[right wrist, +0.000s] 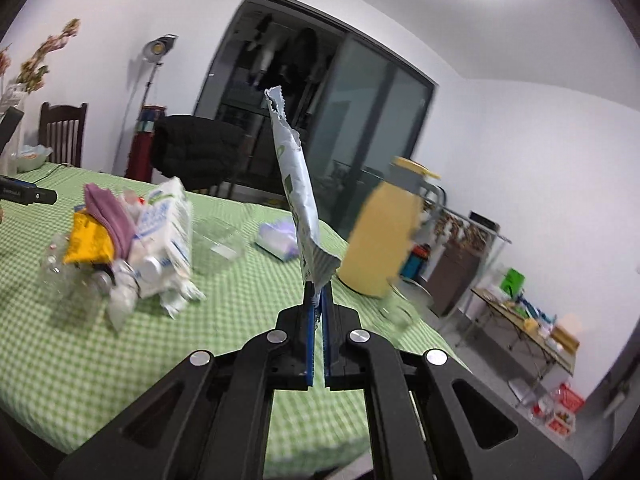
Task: Collect trash
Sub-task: 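Carry the wrapper with the right gripper while the left gripper grasps the yellow wrapper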
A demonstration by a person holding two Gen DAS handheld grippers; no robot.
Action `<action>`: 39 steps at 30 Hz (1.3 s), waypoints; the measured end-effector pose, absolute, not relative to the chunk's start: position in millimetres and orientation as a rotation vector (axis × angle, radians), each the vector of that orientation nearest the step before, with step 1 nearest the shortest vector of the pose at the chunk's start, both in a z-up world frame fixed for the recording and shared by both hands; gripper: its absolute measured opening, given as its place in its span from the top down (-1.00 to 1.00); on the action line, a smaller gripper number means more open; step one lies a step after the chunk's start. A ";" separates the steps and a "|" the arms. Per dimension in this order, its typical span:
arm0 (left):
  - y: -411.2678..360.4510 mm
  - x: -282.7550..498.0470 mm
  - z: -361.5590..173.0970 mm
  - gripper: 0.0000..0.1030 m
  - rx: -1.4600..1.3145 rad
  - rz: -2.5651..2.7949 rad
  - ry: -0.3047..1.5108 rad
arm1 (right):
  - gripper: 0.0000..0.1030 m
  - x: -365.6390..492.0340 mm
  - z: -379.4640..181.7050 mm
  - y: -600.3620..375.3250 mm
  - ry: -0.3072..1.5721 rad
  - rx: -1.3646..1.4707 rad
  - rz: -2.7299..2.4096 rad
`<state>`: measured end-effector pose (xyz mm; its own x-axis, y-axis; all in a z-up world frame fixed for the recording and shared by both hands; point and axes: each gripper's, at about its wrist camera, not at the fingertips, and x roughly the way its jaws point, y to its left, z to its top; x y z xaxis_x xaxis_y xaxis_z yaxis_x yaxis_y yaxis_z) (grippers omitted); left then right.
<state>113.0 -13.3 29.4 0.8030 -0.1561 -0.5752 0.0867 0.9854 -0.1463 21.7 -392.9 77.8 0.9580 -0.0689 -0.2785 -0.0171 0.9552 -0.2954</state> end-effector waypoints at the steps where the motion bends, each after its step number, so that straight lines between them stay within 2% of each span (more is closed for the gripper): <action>1: -21.4 112.7 28.6 -0.84 -0.109 -0.139 0.625 | 0.94 17.3 74.0 -403.1 0.298 -0.285 -0.042; 5: -64.9 107.2 22.5 -0.84 -0.041 -0.228 0.668 | 0.94 2.8 57.4 -438.2 0.336 -0.241 -0.105; 7: -100.0 99.2 17.9 -0.84 0.104 -0.273 0.704 | 0.94 -6.9 48.4 -454.1 0.352 -0.213 -0.123; 10: -143.6 85.3 16.0 -0.84 0.327 -0.225 0.611 | 0.94 -16.9 36.8 -471.5 0.380 -0.195 -0.136; 12: -161.5 87.2 12.6 -0.74 0.423 -0.190 0.595 | 0.94 -20.7 27.8 -481.4 0.399 -0.193 -0.148; 13: -168.8 96.1 9.5 -0.53 0.454 -0.176 0.627 | 0.94 -21.9 24.9 -486.0 0.406 -0.187 -0.151; 14: -173.1 103.4 5.8 -0.22 0.458 -0.171 0.666 | 0.94 -23.3 20.8 -492.2 0.411 -0.177 -0.159; 15: -173.5 110.1 4.3 -0.04 0.456 -0.168 0.698 | 0.94 -25.5 15.9 -500.5 0.417 -0.156 -0.173; 17: -175.6 120.6 -1.5 0.69 0.461 -0.164 0.763 | 0.94 -25.5 7.9 -513.1 0.426 -0.118 -0.188; 19: -173.5 118.0 9.1 0.85 0.503 -0.144 0.722 | 0.94 -28.2 -3.4 -528.9 0.442 -0.080 -0.210; 23: -171.7 107.4 59.9 0.90 0.533 -0.110 0.610 | 0.94 -31.2 -19.2 -552.1 0.464 -0.031 -0.242; 27: -156.3 102.5 129.2 1.00 0.426 -0.096 0.570 | 0.94 -34.7 -35.3 -573.5 0.477 0.032 -0.283; 31: -149.7 94.3 187.4 1.00 0.320 -0.092 0.506 | 0.94 -40.8 -45.2 -590.8 0.493 0.059 -0.322; 35: -169.5 81.7 217.7 1.00 0.274 -0.133 0.438 | 0.94 -53.2 -52.6 -616.4 0.504 0.095 -0.386; 39: -215.0 71.6 221.7 1.00 0.225 -0.280 0.407 | 0.94 -69.3 -64.2 -649.6 0.539 0.131 -0.464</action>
<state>71.6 -215.0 221.7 0.8807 -0.2219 -0.4184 0.3113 0.9371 0.1581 -69.3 -649.6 -64.2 0.7575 -0.3912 -0.5226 0.4587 0.8886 -0.0003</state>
